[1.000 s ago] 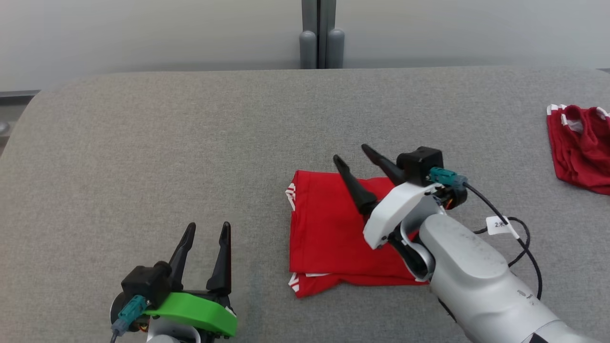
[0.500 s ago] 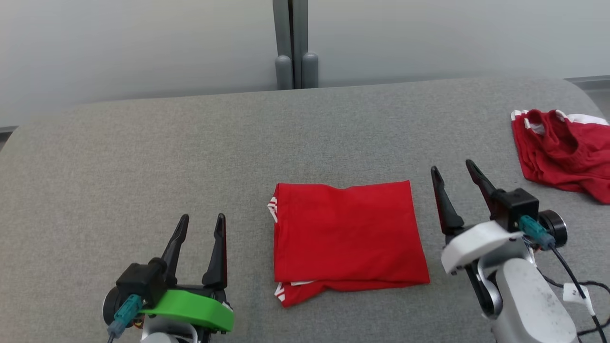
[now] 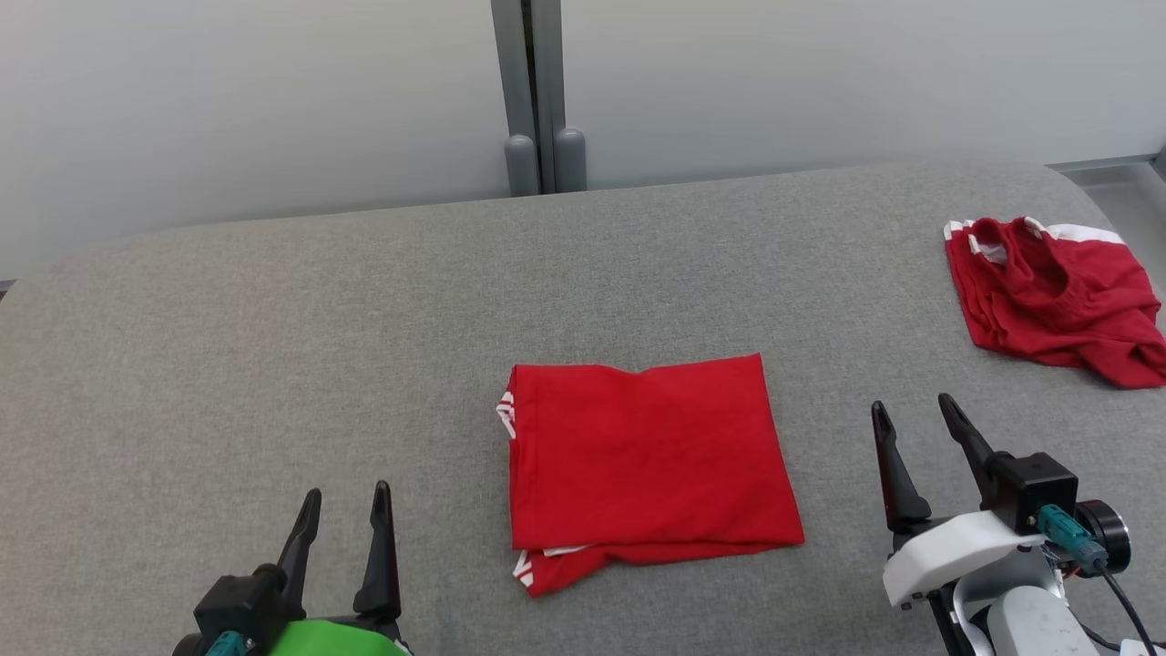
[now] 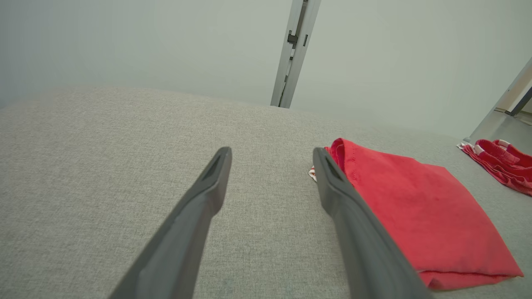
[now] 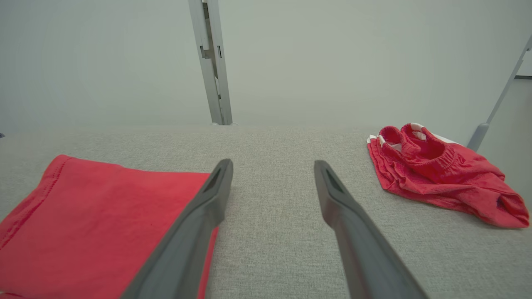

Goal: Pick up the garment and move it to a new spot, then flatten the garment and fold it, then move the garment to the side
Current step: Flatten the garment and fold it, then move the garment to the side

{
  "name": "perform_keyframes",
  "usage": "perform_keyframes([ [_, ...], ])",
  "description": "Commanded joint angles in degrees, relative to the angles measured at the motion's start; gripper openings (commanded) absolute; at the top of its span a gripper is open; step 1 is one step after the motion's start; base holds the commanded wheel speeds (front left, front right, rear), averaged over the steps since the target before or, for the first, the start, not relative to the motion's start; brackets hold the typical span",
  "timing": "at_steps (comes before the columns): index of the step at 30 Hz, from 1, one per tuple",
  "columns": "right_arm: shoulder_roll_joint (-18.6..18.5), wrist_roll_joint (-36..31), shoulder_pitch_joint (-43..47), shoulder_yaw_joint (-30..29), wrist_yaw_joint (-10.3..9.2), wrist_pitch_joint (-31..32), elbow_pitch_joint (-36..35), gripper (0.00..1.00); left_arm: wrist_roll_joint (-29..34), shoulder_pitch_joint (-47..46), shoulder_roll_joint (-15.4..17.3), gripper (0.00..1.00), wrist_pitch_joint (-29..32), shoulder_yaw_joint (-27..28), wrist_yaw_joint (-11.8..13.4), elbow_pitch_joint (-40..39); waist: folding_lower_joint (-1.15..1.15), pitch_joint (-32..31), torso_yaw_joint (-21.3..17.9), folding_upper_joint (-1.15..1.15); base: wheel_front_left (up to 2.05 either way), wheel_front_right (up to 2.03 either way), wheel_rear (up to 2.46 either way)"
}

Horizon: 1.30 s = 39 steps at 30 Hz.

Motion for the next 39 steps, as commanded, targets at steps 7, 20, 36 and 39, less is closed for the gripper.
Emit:
perform_keyframes([
  [7,-0.17,0.97,0.74,0.44,-0.07,-0.23,0.61,1.0,0.64,0.37,-0.14,1.0,-0.16,0.55,-0.62,0.28,0.0,0.29,0.44,0.0,0.0,0.0,0.0],
  [20,-0.17,1.39,-0.14,0.78,-0.08,-0.23,2.01,1.0,0.57,-0.24,-0.23,1.0,-0.16,0.68,-0.9,0.6,0.0,0.55,0.4,0.0,0.0,0.0,0.0],
  [36,-0.18,-1.41,-7.73,2.44,-0.08,3.66,6.81,1.0,-0.12,-1.76,-0.21,1.0,-0.16,-0.11,-0.35,0.1,0.0,1.66,1.89,0.0,0.0,0.0,0.0],
  [39,-0.18,-1.98,-9.71,1.63,-0.08,7.38,7.88,1.0,-0.35,-2.11,-0.21,1.0,-0.16,-0.15,0.07,-0.22,0.0,2.29,2.5,0.0,0.0,0.0,0.0],
])
